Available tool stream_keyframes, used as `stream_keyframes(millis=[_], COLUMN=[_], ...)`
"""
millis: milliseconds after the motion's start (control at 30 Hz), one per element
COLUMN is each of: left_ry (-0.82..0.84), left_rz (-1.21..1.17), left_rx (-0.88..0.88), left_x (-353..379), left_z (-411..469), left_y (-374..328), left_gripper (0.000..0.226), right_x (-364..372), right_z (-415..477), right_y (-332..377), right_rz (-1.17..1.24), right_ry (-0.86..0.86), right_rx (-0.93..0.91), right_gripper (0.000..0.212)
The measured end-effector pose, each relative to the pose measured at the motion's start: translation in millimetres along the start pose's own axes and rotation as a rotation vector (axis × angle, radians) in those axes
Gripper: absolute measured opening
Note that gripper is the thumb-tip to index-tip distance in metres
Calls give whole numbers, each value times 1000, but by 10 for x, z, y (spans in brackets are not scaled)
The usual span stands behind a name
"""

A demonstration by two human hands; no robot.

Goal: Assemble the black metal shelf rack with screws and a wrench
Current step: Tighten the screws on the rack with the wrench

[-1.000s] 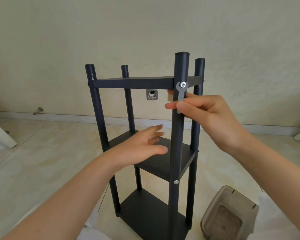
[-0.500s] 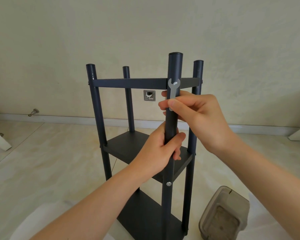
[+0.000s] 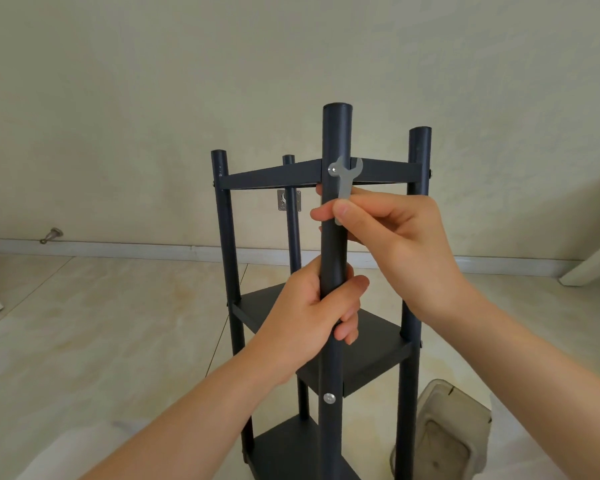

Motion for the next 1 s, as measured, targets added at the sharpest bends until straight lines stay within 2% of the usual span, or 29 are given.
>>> stream_keyframes(millis=[200,367,467,633,1000], left_ry=[50,11,-17,34,70], left_rz=[-124,-167,-169,-189,-258], left_rx=[-60,-93,-120,-126,-144], left_x=[1,-82,-128,-54,65], left_z=[-9,-13,4,11,71], left_y=[28,49,67,58,47], left_gripper=[23,26,28,27,36], right_x=[-42,-131,-170,-151,-313], right_z=[3,-14,-38,-76,-101], right_y=[-25,-154,-279,-422,-469], right_rz=[55,40,-29,-173,-299], right_ry=[44,18,12,77,21], right_rx=[14,50,97,157,278], right_gripper=[23,27,30,31,32])
Point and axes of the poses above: each hand's wrist, its own z-axis towards the middle knuckle, its own x-axis out of the palm, y = z × x, the point moved 10 cm from there along z, towards the middle knuckle, and after that the axes turned 12 degrees about -x, right-handed, at the moved point
